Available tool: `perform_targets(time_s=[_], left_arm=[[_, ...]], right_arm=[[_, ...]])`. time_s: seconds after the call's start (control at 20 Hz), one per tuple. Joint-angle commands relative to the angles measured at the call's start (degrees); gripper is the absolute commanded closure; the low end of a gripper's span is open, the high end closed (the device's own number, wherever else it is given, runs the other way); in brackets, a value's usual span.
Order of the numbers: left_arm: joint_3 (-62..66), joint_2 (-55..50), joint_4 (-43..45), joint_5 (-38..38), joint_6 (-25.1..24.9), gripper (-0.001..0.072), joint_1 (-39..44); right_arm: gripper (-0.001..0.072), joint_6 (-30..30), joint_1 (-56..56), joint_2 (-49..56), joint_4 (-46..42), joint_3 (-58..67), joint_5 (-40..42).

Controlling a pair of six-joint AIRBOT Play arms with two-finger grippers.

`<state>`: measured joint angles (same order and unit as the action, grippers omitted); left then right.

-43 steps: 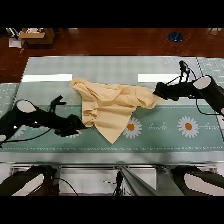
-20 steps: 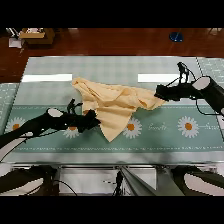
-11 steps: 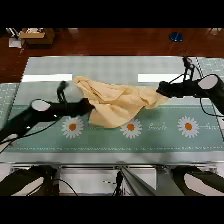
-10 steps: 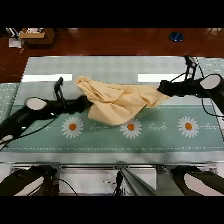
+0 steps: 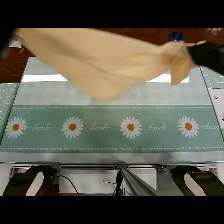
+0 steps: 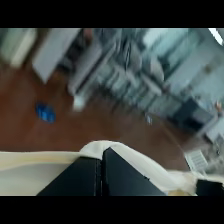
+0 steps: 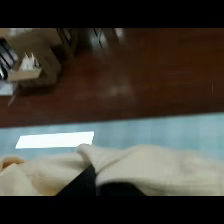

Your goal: Fold the shirts.

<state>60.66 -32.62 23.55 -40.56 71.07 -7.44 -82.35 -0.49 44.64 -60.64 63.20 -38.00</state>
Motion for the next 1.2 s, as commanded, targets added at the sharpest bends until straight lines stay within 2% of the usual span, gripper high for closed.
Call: perform_targets(time_s=[0.0, 0.15, 0.3, 0.45, 0.7, 0.8, 0.9, 1.0, 1.05, 1.15], left_arm=[[7.0, 6.2, 0.2, 0.4, -0.1, 0.0683, -7.5], [11.8, 8.5, 0.2, -2.3, 0.1, 0.0682, -7.8], [15.7, 9.9, 0.2, -8.9, 0.3, 0.0683, -7.8], [17.1, 11.2, 0.2, -15.5, 5.7, 0.0683, -7.8], [17.1, 12.5, 1.3, -28.8, 15.9, 0.0684, -7.8], [17.1, 12.7, 6.5, -34.7, 21.9, 0.0684, -7.8], [16.5, 12.7, 15.3, -41.4, 28.6, 0.0684, -7.8], [13.4, 12.6, 20.7, -44.0, 30.2, 0.0684, -7.8], [10.5, 12.5, 22.1, -43.9, 30.2, 0.0684, -7.8], [2.5, 11.9, 23.2, -41.1, 28.3, 0.0684, -7.8]], right_arm=[[0.0681, -1.8, 0.0, -6.6, -4.3, 5.6, 2.9], [0.0681, -4.3, 0.0, -9.2, -4.2, 11.0, 2.8], [0.0681, -4.5, 0.0, -11.1, -4.4, 15.7, 2.0], [0.0681, -4.7, 0.0, -12.7, -5.9, 19.0, -3.4], [0.0681, -10.6, 0.0, -13.0, -23.0, 26.2, -30.1], [0.0682, -10.4, 0.0, -12.9, -29.6, 26.7, -39.5], [0.0682, -8.1, 0.0, -10.3, -33.7, 26.6, -51.1], [0.0682, -4.9, 0.0, -4.6, -33.8, 26.6, -62.2], [0.0682, -3.3, 0.0, -0.7, -31.7, 26.6, -65.0], [0.0682, -1.4, 0.0, 7.2, -28.3, 26.6, -62.1]])
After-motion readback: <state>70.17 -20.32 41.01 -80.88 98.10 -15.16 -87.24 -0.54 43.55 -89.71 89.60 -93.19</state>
